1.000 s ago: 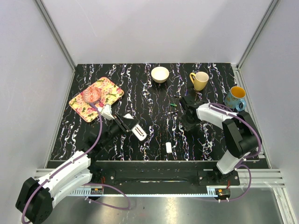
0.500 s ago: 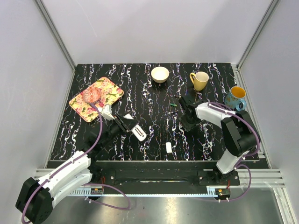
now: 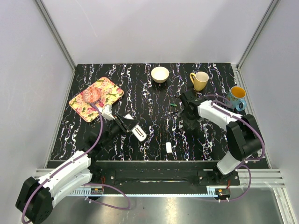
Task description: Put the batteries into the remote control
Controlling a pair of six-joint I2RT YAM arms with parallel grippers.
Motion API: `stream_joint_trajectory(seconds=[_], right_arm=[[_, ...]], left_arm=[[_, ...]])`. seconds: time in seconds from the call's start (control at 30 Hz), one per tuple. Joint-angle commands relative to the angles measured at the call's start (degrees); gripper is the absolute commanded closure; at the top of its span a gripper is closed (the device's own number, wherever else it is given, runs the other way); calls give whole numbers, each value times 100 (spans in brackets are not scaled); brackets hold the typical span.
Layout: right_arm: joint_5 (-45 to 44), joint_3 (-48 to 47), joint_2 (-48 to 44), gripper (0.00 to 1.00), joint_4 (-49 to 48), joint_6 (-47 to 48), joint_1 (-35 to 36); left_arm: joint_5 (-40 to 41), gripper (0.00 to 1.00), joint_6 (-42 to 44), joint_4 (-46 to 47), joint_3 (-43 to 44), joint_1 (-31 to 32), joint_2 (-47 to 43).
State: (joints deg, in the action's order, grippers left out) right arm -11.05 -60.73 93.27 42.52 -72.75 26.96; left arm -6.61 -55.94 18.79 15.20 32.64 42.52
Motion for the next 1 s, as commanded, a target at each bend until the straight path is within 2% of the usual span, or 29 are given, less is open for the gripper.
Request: stream_joint_trajectory(seconds=[0.0,0.03,0.07,0.1,0.17,0.27,0.37,0.63,0.97], right_arm=[[-520,-518,-283,29,11,1883,239],[-643,-562,-301,29,-94,2331,292],[-435,-484,-345,30,-286,3493,292],[-164,-362,-493,32,-515,4053,301],[503,58,-696,41,-1069,5133,292],[955,211,-785,44,-1142,5909,310],[745,9,-321,44,-571,6411,354],[718,-308,199,54,-262,6695,468],[911,-360,428,54,-192,6695,547]], left_arm=[[-16,100,57,64,255,32,-103],[2,100,75,29,247,40,-130],[11,100,83,3,220,32,-182],[19,100,84,11,203,32,-174],[-7,100,49,98,159,32,-148],[-86,100,13,213,115,40,-69],[-95,100,13,257,106,67,-34],[-121,100,31,336,123,111,37],[-165,100,-31,573,71,137,230]])
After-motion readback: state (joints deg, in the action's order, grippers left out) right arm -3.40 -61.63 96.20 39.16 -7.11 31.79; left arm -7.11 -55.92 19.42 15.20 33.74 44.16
